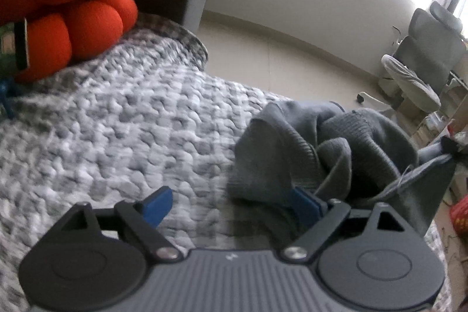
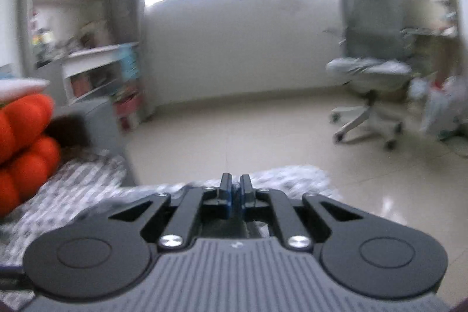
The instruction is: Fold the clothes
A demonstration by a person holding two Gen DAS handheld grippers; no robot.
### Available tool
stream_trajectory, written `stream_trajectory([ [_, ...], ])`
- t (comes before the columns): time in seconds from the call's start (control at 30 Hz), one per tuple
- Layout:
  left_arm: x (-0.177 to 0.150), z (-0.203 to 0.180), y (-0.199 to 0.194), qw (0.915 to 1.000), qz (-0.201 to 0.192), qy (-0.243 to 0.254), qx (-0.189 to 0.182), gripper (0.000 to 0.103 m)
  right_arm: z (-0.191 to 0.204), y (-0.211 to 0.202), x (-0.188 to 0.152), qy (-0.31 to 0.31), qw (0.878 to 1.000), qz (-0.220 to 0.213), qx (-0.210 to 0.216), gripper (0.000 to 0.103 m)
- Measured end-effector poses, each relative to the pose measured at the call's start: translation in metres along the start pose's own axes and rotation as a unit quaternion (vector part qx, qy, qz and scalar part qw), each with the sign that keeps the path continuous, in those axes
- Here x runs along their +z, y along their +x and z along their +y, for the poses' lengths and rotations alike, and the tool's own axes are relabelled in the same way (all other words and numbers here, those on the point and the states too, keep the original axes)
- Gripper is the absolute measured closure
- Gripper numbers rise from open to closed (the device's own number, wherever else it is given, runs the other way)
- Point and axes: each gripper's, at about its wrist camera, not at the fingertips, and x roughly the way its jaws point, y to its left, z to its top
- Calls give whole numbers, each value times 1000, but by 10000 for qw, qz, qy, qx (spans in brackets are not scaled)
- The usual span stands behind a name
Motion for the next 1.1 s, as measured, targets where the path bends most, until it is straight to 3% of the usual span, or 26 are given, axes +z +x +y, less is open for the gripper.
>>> stream_trajectory([
  [0.17,-3,-12,6,9999,-11,89,-138,12,-5,-8,3,-128,9998,-1,174,84],
  [0.27,-5,-21,9,9996,-47,176,-216,12,-6,-14,7,147,9990,-52,413,40],
  [0.3,-5,-23,11,9995,-59,177,-245,13,-2,-14,6,176,9987,-65,476,38],
  [0.33,-6,-25,13,9995,-85,184,-252,14,3,-15,5,205,9983,-78,539,38],
  [0.37,-6,-27,14,9994,-110,223,-245,28,6,-13,3,219,9977,-52,636,38],
  [0.4,-7,-30,16,9992,-132,309,-220,53,9,-11,2,168,9971,1,744,38],
  [0.43,-7,-32,18,9989,-129,381,-226,64,14,-10,1,56,9967,82,809,38],
  [0.47,-6,-31,18,9988,-106,386,-282,84,18,-8,-1,-76,9966,172,806,38],
  [0.5,-5,-30,18,9988,-109,322,-343,94,21,-5,-3,-206,9966,267,757,38],
  [0.63,3,-22,3,9984,-395,203,-361,98,27,5,-12,-477,9943,539,786,38],
  [0.87,26,6,-51,9899,-1384,-279,-121,99,44,17,-30,-912,9852,993,1061,39],
  [0.93,29,14,-57,9879,-1514,-338,76,99,57,22,-37,-1138,9799,1182,1132,57],
  [0.97,29,19,-58,9872,-1538,-372,176,99,61,24,-40,-1220,9772,1302,1149,75],
  [1.0,30,22,-57,9870,-1539,-398,257,99,66,26,-44,-1287,9747,1406,1170,86],
  [1.1,33,31,-58,9856,-1550,-477,473,99,79,25,-53,-1597,9635,1618,1413,90],
])
